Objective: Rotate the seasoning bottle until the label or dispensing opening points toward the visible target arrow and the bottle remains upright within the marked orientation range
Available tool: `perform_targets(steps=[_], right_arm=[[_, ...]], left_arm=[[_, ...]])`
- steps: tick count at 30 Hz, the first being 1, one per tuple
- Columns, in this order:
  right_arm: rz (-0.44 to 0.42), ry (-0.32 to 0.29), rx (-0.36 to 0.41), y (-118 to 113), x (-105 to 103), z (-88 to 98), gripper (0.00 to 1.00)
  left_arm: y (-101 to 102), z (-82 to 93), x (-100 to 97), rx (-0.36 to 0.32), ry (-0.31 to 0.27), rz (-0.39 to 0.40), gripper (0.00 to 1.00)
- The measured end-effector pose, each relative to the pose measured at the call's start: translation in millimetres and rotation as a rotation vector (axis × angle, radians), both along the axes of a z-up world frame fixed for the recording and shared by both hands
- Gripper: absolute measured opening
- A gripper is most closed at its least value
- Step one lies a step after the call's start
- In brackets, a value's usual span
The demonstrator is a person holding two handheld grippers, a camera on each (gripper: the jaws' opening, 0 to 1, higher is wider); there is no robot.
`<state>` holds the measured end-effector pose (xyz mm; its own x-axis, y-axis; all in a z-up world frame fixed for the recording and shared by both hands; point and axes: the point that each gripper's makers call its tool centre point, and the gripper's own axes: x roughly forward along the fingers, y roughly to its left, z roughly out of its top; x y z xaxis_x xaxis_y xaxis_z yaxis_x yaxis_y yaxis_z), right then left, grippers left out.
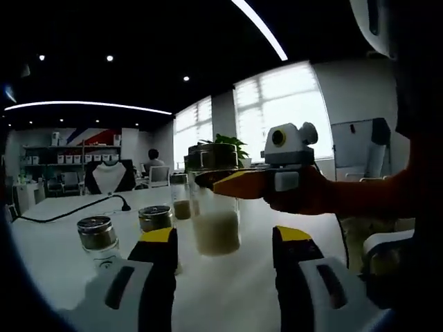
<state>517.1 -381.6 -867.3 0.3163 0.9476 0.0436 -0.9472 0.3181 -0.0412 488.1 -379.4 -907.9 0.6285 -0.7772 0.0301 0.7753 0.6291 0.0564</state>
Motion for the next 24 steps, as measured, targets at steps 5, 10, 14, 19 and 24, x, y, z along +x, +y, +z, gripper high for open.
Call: perform_targets(steps=[5, 10, 14, 19, 24], right_arm=[[0.041, -0.005, -0.012, 4, -10, -2.4, 0.37], [0.061, -0.002, -0.023, 7, -14, -6.7, 0.37], [0.099, 0.005, -0.018, 11, -23, -7.1, 0.37], [0.162, -0.001, -0.018, 17, -37, -5.9, 0.37], [0.223, -0.010, -0.014, 19, -48, -5.3, 0.37]], left_arm=[[-1, -8.7, 0.0, 0.043, 0.017, -0.010, 0.55], [-6, -12.0, -2.7, 0.065, 0.015, -0.027, 0.52], [-9, -15.2, -3.2, 0.100, -0.001, -0.029, 0.53], [-11, -17.4, -5.0, 0.121, -0.009, -0.046, 0.52], [-15, -15.0, -8.2, 0.129, -0.029, -0.075, 0.51]])
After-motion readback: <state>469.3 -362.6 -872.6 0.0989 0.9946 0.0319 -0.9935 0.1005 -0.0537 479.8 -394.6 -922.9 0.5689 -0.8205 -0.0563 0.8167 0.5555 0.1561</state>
